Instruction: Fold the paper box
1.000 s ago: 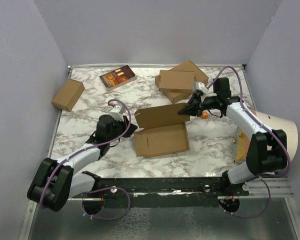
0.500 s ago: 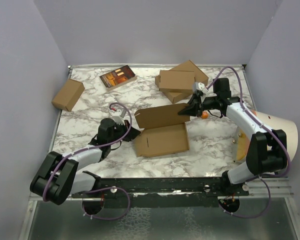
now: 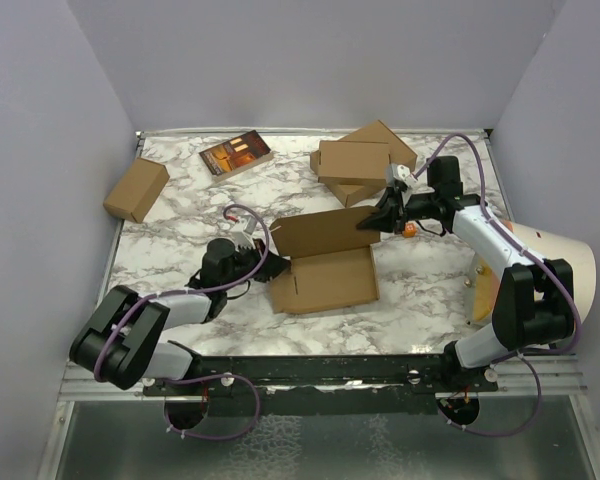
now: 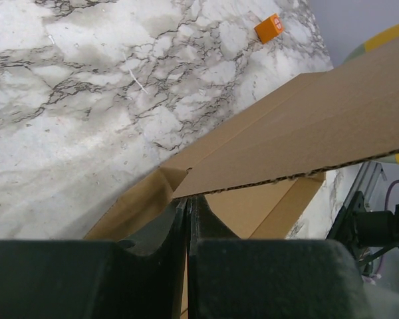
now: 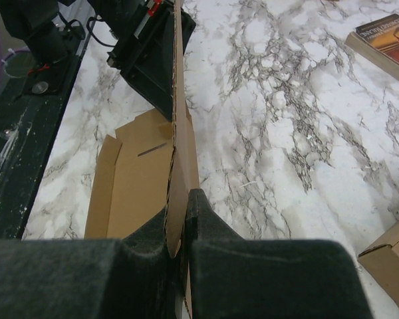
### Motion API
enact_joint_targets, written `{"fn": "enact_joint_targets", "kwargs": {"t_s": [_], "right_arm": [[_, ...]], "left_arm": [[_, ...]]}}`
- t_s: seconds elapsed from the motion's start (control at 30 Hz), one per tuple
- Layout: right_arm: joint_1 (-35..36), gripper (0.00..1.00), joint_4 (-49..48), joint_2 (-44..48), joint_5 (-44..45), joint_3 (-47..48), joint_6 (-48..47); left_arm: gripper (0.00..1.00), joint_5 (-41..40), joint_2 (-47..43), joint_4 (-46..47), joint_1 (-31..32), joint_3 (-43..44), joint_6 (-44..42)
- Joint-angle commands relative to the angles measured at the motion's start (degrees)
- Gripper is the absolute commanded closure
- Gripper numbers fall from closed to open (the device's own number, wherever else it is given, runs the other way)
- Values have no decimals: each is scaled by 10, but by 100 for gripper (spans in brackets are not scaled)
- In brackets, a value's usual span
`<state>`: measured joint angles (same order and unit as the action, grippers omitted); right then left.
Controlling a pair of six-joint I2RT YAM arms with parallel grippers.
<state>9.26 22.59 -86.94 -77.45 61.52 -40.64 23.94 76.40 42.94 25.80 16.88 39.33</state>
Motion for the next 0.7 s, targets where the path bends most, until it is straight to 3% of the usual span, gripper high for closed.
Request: {"fn": "enact_joint_targets", "kwargs": {"t_s": [0.0,0.3,0.53,0.67], "right_arm": [[-1,99,-18,9,-8,-10,10],[-1,99,-30,15,-3,-16,21],[-2,99,-36,15,4,-18,26],[-2,99,-37,16,4,-18,27]], "left_arm": [[96,-18,13,85,13,-13,39],[96,-78,-2,136,23,-61,75],[91,-105,-94,45,23,-79,48],[81,-133,-164,-27,23,-94,29]]}}
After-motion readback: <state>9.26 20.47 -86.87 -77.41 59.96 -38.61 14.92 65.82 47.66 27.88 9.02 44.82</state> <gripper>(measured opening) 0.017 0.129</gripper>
